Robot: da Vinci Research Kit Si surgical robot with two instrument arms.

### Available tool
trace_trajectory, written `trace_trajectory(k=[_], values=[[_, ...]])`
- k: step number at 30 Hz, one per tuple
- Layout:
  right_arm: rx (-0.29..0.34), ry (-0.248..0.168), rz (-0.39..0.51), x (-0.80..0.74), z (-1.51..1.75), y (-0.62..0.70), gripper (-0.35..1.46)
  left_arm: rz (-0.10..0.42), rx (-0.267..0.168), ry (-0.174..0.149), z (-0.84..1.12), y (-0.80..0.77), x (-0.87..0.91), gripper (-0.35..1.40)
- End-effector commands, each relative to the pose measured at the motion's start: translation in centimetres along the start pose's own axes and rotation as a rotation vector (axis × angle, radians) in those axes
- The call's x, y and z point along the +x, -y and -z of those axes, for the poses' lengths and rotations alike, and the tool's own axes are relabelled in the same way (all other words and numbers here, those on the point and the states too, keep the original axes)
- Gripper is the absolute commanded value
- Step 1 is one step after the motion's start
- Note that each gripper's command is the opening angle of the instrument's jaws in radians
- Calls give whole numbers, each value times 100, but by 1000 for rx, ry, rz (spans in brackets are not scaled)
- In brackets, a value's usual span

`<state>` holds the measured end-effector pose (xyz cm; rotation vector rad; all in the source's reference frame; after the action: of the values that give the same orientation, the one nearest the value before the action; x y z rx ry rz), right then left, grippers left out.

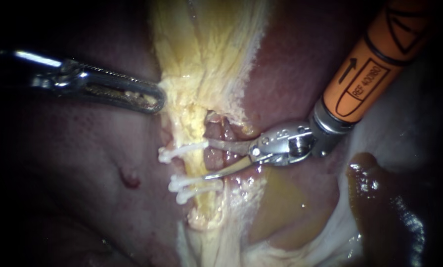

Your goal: Go to the cutting position left tube

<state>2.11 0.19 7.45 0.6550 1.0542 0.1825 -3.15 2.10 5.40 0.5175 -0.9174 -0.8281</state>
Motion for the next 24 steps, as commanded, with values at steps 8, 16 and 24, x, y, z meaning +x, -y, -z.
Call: trace_trajectory(k=[8, 16, 24], values=[[65, -14, 8, 10, -9, 9, 142, 0, -1, 0, -2, 1, 0, -35], [116, -42, 19, 19, -18, 17, 142, 0, -5, 2, -4, 1, -1, -35], [146, -63, 23, 27, -35, 19, 142, 1, -7, 2, -8, 2, -3, -35]])
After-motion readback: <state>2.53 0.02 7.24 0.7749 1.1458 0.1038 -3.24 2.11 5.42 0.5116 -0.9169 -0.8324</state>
